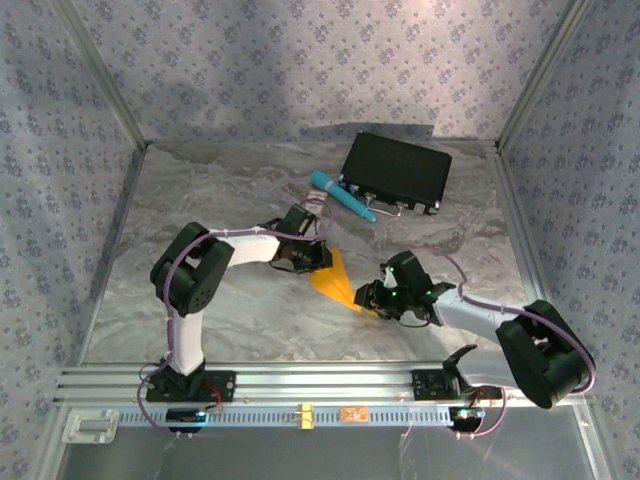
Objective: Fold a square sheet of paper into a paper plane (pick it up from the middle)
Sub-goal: Fourth fold the wing at the center of the table, then turn over the paper at the center of the table.
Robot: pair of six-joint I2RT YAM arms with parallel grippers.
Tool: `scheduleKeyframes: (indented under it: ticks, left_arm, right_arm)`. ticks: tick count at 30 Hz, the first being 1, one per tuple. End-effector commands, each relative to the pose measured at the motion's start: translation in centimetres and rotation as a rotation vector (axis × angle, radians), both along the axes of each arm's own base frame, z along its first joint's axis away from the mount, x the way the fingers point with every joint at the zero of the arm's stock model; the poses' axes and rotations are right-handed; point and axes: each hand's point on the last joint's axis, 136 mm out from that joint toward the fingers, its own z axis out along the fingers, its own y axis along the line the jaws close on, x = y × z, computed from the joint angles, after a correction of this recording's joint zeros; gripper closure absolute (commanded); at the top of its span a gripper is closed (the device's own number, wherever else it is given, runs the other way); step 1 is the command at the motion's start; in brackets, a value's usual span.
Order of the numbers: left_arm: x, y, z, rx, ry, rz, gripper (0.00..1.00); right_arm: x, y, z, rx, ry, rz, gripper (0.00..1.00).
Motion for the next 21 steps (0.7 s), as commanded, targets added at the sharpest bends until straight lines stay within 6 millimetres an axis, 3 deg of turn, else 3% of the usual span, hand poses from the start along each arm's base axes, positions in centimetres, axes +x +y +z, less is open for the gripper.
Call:
scheduleKeyframes:
  ticks: [1,21]
  left_arm:
    - [-0.7,1.3,-2.0,0.036,0.047,0.012,0.89]
    - [-0.8,1.2,-2.0,0.017,0.057,0.021,0.9]
  right_arm:
    - [-0.5,0.3,0.2,0.006,0.04,0.005,0.62]
    - [-1.1,0.5,-1.0,0.01,0.091,-0.004,0.62]
